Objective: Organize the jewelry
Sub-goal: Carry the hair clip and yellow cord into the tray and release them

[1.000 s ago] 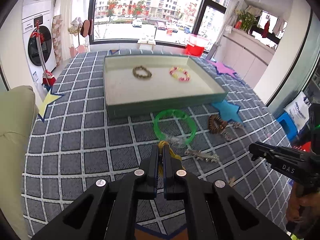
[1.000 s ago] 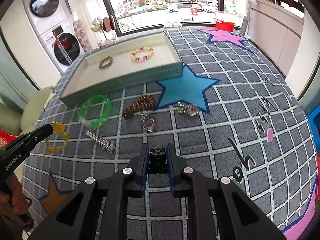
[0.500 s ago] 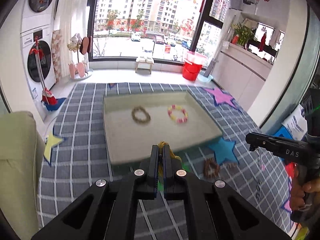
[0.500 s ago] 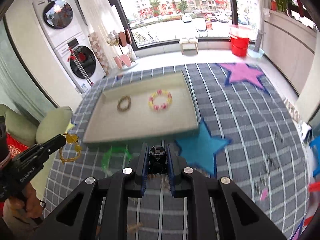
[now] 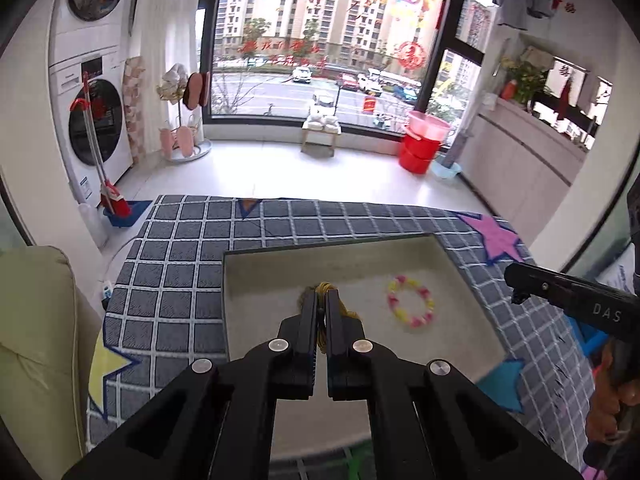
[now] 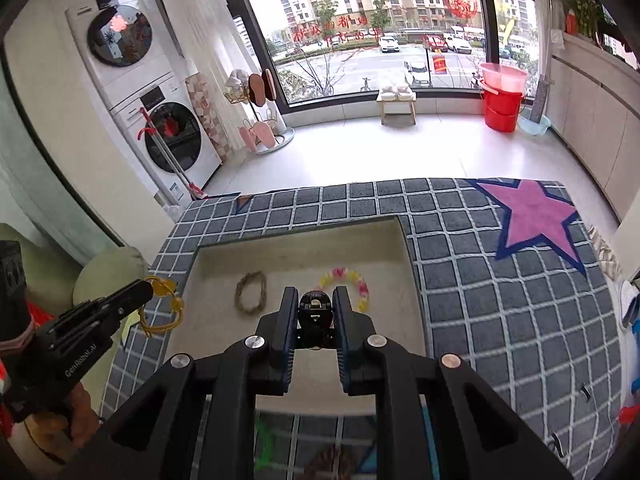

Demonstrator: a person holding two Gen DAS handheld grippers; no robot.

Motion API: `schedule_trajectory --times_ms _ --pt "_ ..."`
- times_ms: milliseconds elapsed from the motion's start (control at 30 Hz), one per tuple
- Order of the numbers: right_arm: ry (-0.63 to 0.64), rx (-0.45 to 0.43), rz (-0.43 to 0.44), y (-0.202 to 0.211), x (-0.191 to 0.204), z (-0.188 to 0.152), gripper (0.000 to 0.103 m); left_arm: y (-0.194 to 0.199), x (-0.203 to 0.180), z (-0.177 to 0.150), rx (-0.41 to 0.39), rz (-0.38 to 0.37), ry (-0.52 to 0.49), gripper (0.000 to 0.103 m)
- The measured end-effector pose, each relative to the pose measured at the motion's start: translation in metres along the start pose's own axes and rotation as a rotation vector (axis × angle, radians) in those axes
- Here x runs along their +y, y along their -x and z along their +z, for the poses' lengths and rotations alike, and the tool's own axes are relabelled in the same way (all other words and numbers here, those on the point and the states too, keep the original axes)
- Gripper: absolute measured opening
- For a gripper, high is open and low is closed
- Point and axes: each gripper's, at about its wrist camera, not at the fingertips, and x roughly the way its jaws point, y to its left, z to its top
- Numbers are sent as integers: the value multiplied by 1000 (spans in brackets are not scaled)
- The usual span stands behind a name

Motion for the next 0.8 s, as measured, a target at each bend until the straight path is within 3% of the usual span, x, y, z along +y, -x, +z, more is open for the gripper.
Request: schedule_trajectory --times_ms 433,800 --pt "-29 78 -58 -84 -26 -4 19 -79 4 -9 78 77 -35 17" --pt "-39 130 -74 -113 -37 -22 20 -105 1 -21 152 116 -64 17"
